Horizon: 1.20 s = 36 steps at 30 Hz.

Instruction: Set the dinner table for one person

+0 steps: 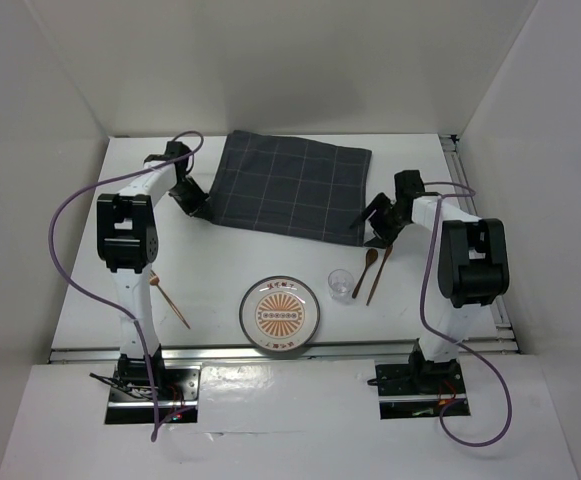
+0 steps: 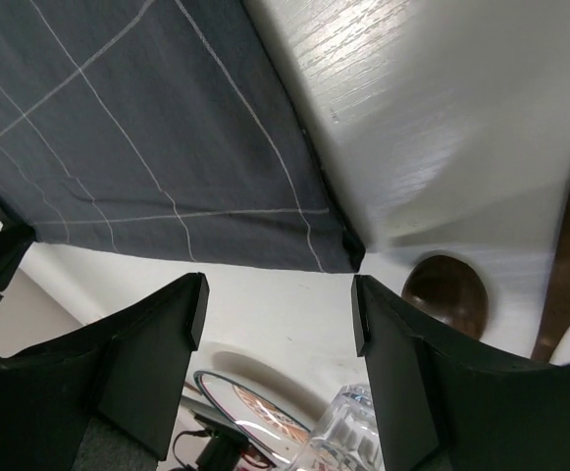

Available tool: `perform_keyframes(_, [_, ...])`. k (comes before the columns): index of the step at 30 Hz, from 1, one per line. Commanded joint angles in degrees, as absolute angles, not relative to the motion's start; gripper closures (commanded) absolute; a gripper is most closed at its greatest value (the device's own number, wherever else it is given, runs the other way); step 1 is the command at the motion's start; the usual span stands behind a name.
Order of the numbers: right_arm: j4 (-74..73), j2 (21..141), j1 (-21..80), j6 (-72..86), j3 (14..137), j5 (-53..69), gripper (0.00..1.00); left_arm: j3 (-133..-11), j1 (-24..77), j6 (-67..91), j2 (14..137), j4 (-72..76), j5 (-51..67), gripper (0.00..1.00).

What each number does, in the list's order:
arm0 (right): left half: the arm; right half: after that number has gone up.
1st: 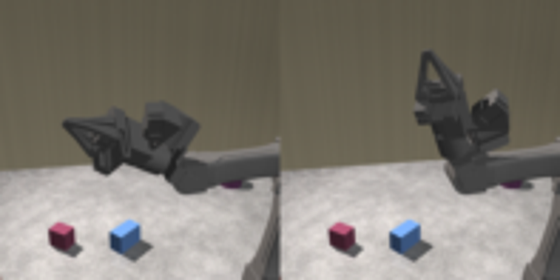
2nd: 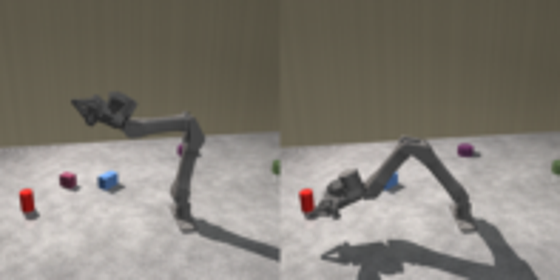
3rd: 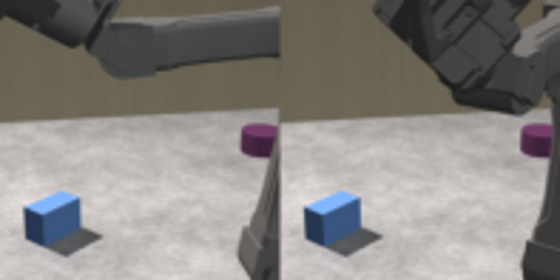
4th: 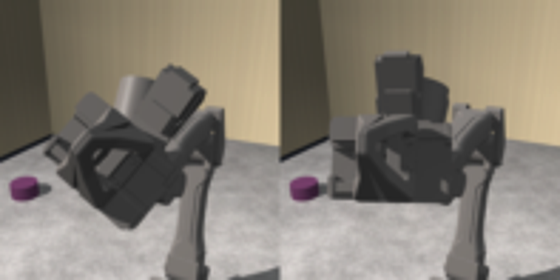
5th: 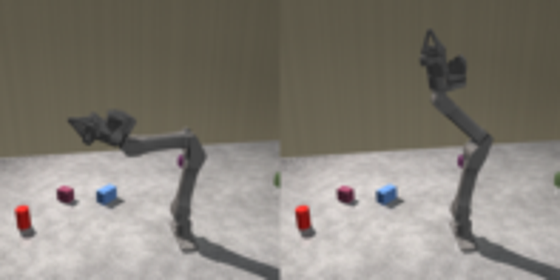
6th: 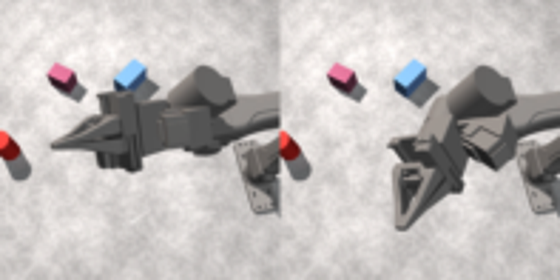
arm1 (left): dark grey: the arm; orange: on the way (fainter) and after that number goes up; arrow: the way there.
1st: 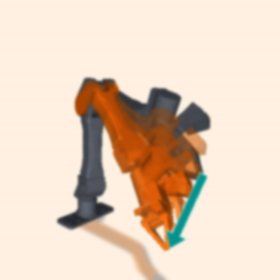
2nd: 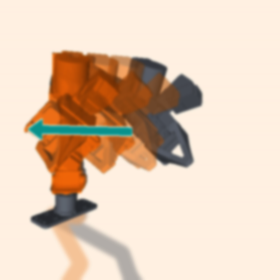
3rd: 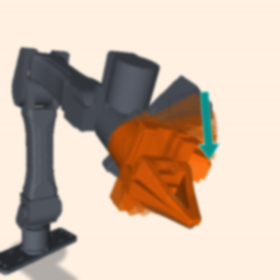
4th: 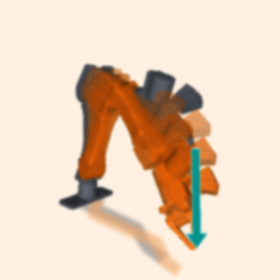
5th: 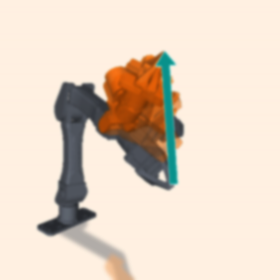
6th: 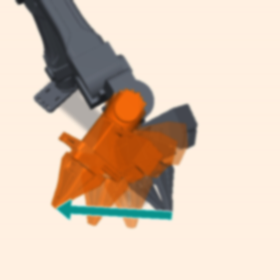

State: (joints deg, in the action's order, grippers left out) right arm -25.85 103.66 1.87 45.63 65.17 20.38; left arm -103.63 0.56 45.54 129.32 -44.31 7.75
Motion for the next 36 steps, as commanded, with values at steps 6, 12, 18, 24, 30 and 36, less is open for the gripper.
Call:
perform_keyframes(6, [-24.0, 104.4, 4.2, 50.7, 63.5, 16.1, 0.32, -100.8, -0.1, 45.6, 127.3, -44.3, 6.7, 1.0])
perform_keyframes(12, [-24.7, 103.2, 5.4, 51.8, 62.3, 13.2, 0.32, -91.1, -0.6, 45.1, 119.9, -42.3, 6.2, 1.0])
perform_keyframes(18, [-24.7, 103.9, 7.0, 52.4, 62.3, 12.6, 0.32, -86.7, -1.1, 44.6, 117.5, -41.1, 5.6, 1.0])
perform_keyframes(24, [-23.1, 107.0, 7.7, 52.9, 65.5, 10.8, 0.8, -88.2, -1.1, 43.4, 117.5, -42.4, 5.6, 1.0])
perform_keyframes(30, [-25.0, 104.6, 8.8, 52.7, 64.6, 6.9, 1.0, -86.1, -1.7, 42.3, 114.2, -43.0, 5.6, 1.0])
perform_keyframes(36, [-25.5, 96.8, 8.8, 50.0, 57.5, 5.0, 1.0, -78.2, -1.7, 42.3, 107.7, -42.5, 6.7, 1.0])
